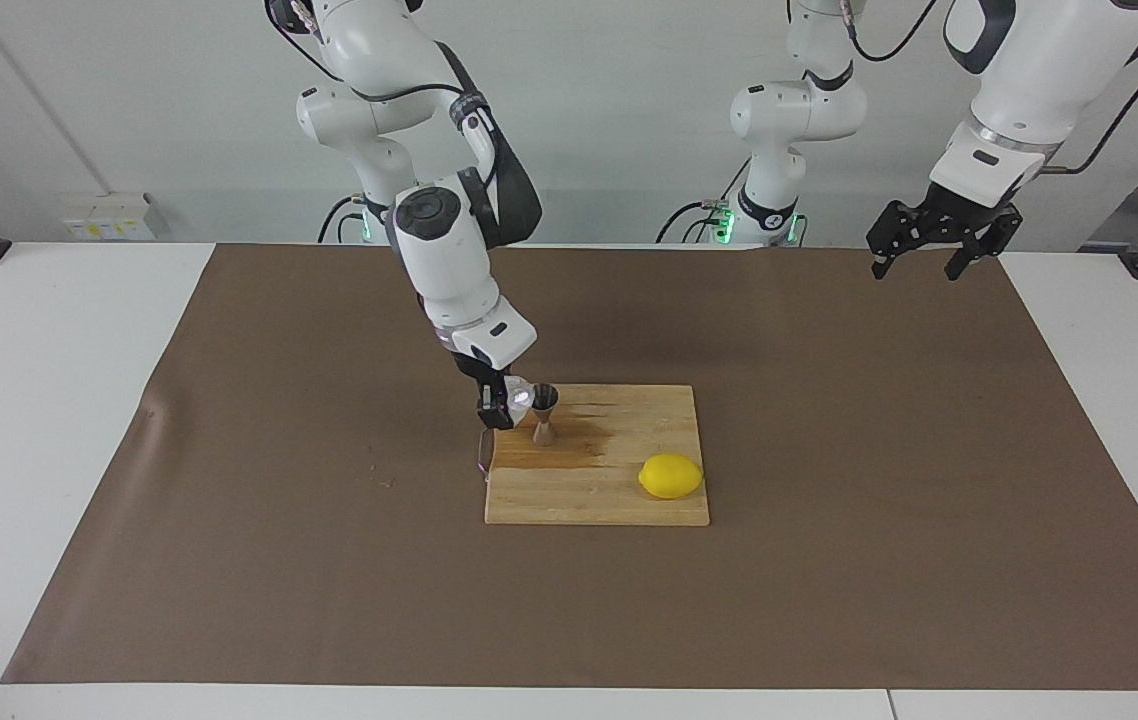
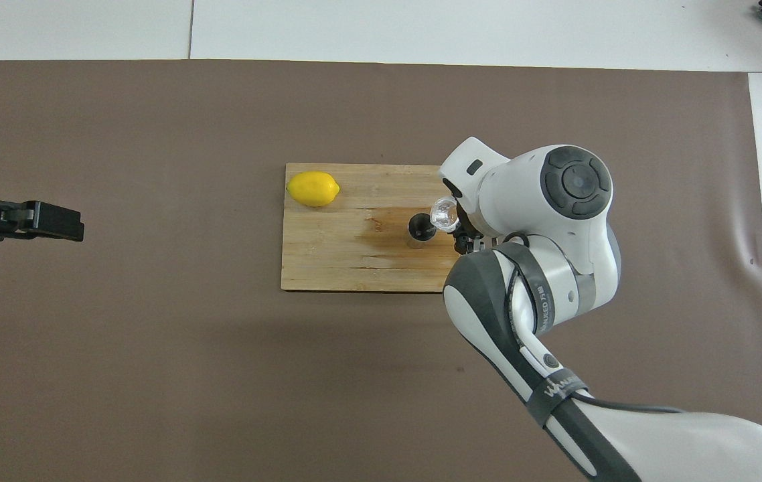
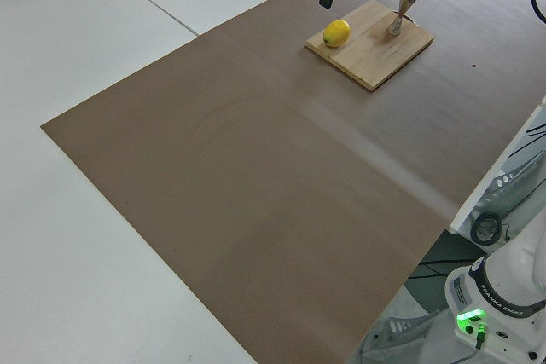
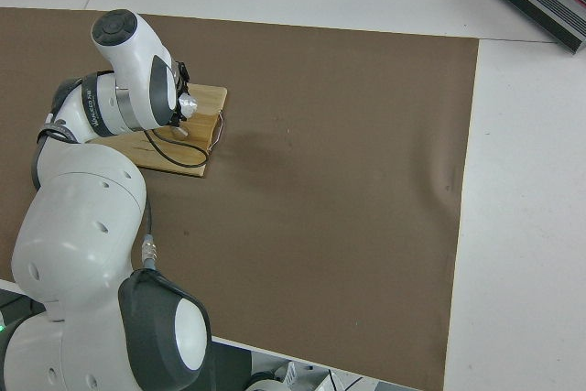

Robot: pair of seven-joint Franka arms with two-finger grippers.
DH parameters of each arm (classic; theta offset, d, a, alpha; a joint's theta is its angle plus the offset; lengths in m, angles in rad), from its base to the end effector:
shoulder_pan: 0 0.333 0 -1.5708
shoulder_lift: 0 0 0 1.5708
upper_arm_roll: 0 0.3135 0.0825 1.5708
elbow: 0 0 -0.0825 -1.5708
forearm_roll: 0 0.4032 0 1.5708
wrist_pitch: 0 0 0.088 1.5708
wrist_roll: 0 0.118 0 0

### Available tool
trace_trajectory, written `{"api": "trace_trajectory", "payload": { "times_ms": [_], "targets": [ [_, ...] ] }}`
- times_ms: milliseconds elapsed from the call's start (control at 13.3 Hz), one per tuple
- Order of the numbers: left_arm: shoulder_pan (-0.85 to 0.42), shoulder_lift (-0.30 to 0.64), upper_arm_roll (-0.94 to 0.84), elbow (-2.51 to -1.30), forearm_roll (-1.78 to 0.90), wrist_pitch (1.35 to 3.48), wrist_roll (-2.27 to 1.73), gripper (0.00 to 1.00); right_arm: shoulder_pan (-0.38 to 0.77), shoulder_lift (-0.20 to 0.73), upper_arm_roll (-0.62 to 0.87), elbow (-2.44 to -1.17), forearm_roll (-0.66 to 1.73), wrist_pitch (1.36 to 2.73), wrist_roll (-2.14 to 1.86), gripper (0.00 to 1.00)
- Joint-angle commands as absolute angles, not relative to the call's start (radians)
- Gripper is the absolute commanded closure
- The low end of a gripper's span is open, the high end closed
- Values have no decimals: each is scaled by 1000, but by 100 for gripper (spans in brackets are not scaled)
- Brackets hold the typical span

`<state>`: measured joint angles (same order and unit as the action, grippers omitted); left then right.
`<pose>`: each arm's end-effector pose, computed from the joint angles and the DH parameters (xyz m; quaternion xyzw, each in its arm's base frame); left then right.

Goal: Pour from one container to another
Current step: 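Tilt the white cup over the metal cup with the right gripper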

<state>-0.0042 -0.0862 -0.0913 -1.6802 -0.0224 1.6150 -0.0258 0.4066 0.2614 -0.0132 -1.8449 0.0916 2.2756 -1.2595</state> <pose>0.5478 -0.0570 0.6092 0.9993 -0.0343 0.0099 0.0079 0.6048 0.2548 0.3784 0.6937 0.7144 0.0916 0.0032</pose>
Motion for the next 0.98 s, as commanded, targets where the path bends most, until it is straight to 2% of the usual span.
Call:
{"api": "trace_trajectory", "payload": {
  "times_ms": [0, 903],
  "targets": [
    [3, -109, -95, -1698, -8, 1606, -12, 0, 403, 235, -15, -1855, -1, 2263, -1201, 66],
    [3, -109, -95, -1698, -8, 1606, -12, 0, 505, 212, -12, -1856, -316, 2220, -893, 70]
  ]
}}
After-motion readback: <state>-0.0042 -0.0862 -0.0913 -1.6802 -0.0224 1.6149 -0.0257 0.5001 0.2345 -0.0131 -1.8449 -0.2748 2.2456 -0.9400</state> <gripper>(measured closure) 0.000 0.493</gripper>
